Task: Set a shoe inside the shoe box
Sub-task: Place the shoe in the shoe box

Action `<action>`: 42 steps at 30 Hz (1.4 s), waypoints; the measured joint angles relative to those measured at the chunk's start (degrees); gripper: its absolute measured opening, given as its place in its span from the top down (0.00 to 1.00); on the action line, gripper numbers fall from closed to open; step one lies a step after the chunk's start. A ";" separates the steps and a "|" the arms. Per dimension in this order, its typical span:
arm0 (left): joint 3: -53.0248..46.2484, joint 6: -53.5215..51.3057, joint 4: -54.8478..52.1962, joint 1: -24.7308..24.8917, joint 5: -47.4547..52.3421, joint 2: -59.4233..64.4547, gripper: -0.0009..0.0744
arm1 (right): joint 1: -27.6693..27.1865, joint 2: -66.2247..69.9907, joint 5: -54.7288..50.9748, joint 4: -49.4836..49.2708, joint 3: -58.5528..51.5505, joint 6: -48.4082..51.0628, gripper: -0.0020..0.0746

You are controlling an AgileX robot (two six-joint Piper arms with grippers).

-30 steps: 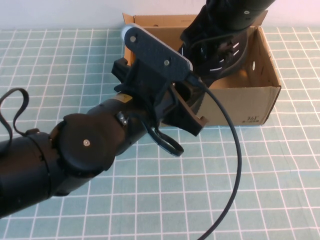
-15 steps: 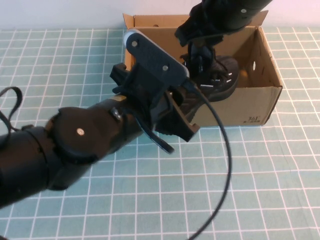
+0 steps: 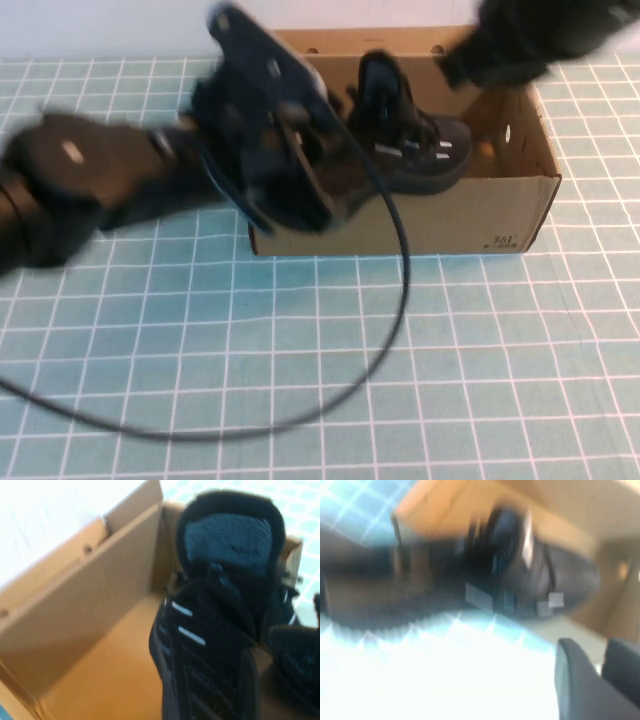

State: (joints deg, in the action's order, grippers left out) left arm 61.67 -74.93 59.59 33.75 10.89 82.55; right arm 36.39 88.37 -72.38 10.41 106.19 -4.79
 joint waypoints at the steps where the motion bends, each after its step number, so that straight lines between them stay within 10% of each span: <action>1: 1.40 -0.61 -0.30 -1.52 2.12 0.00 0.91 | 0.00 -1.96 0.00 0.13 -2.77 -0.31 0.86; 15: 31.17 -11.49 5.15 -20.89 39.72 16.83 0.92 | 0.00 -24.39 5.10 0.37 -34.51 -7.30 0.96; 29: 56.34 -13.51 10.47 -22.04 49.06 42.53 0.92 | 0.00 -28.80 10.61 0.27 -46.85 -11.28 0.96; 42: 60.24 -13.87 10.87 -20.95 47.32 49.19 0.92 | 0.00 -28.80 12.72 -0.28 -47.14 -12.60 0.98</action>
State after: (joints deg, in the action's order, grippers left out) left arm 121.92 -88.80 70.46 12.80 58.21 131.75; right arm 36.39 59.57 -59.67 10.13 59.05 -17.39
